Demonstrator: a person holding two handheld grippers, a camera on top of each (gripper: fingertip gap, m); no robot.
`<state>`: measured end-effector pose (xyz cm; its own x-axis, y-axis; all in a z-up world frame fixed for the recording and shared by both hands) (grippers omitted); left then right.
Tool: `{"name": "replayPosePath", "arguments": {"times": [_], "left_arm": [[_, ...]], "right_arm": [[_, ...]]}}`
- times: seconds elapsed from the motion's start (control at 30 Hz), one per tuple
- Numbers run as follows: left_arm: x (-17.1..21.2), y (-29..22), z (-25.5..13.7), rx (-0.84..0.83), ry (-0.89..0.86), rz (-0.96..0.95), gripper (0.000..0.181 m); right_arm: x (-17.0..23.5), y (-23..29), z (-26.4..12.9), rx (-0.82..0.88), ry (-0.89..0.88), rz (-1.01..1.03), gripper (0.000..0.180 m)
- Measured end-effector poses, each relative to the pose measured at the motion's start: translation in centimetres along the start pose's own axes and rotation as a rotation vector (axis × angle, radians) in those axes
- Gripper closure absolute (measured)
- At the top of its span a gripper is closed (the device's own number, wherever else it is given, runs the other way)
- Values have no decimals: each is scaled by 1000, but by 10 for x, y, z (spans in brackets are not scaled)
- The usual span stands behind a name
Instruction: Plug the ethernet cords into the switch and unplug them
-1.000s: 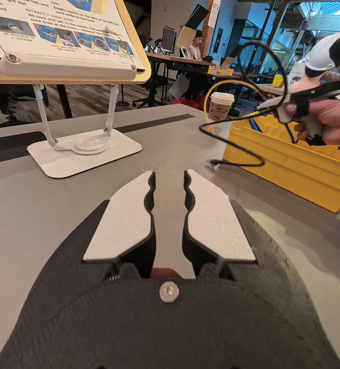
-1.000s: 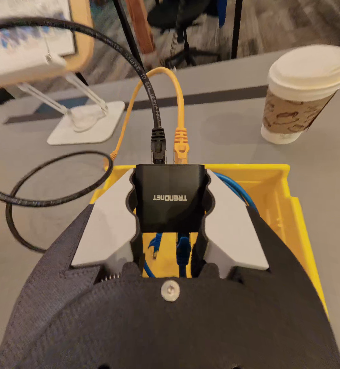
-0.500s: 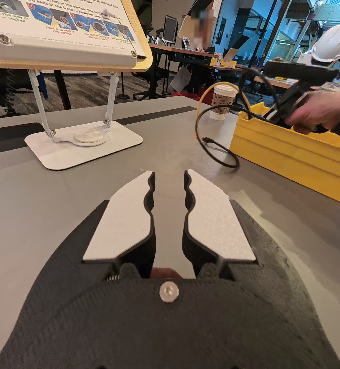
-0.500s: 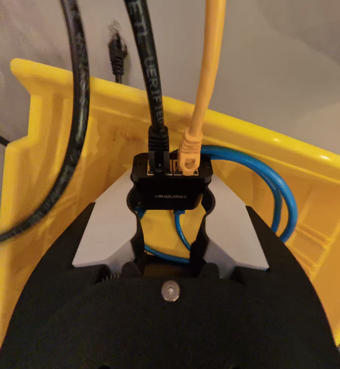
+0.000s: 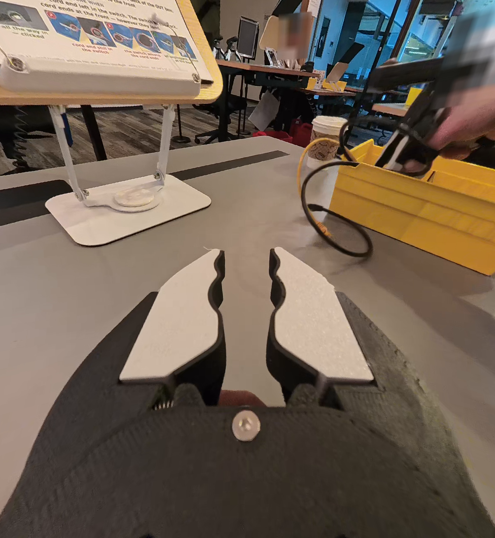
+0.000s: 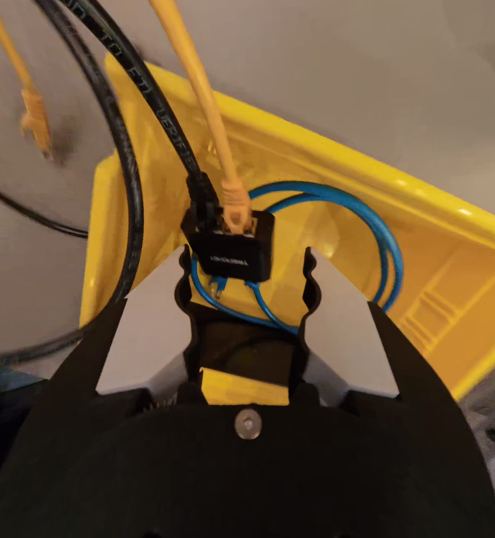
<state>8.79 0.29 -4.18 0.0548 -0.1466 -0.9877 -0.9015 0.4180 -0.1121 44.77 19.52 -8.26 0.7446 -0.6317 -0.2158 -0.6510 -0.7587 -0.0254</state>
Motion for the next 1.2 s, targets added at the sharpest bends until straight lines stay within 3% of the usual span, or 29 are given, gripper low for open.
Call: {"name": "replayPosePath", "arguments": {"times": [0.03,0.17,0.3,0.4,0.47,0.53,0.57,0.7,0.87,1.03,1.1,1.2], "left_arm": [[-1,1,-1,-4,-3,3,152],[-3,-1,0,-8,-1,20,152],[3,-5,6,0,20,27,151],[5,-9,8,6,29,39,150],[5,-10,8,2,29,50,150],[6,-9,8,-2,31,55,150],[6,-7,8,-4,30,55,150],[11,-3,10,-2,35,40,150],[18,-3,14,5,47,28,150],[23,-4,17,3,54,34,150],[23,-4,18,6,56,36,150],[22,-6,20,5,58,54,150]], "right_arm": [[1,0,-9,14,-10,-30,104],[-7,0,-52,122,-62,-175,101],[-72,42,-87,141,-304,-560,100],[-82,54,-51,52,-121,-716,84],[-88,55,-24,24,-45,-776,84],[-99,56,-10,39,-62,-808,126],[-102,55,-8,42,-59,-785,157],[-113,56,-22,36,-188,-700,177],[-125,38,-88,38,-556,-433,177],[-94,-5,-166,71,-952,-123,177],[-68,-33,-172,64,-1068,54,177],[-27,-66,-147,87,-1132,255,178]]}}
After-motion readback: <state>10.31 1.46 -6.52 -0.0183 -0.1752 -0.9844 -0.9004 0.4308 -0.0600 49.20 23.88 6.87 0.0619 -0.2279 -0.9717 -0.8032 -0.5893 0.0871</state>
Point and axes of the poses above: each gripper's, where its closed fingertips meet, z out along the fingers, x out of its underside, y = z × x across the jaws, the point moved 3 cm from there along -z, back along the fingers, and after that the axes turned 3 degrees about -y, right-handed, at the moved point
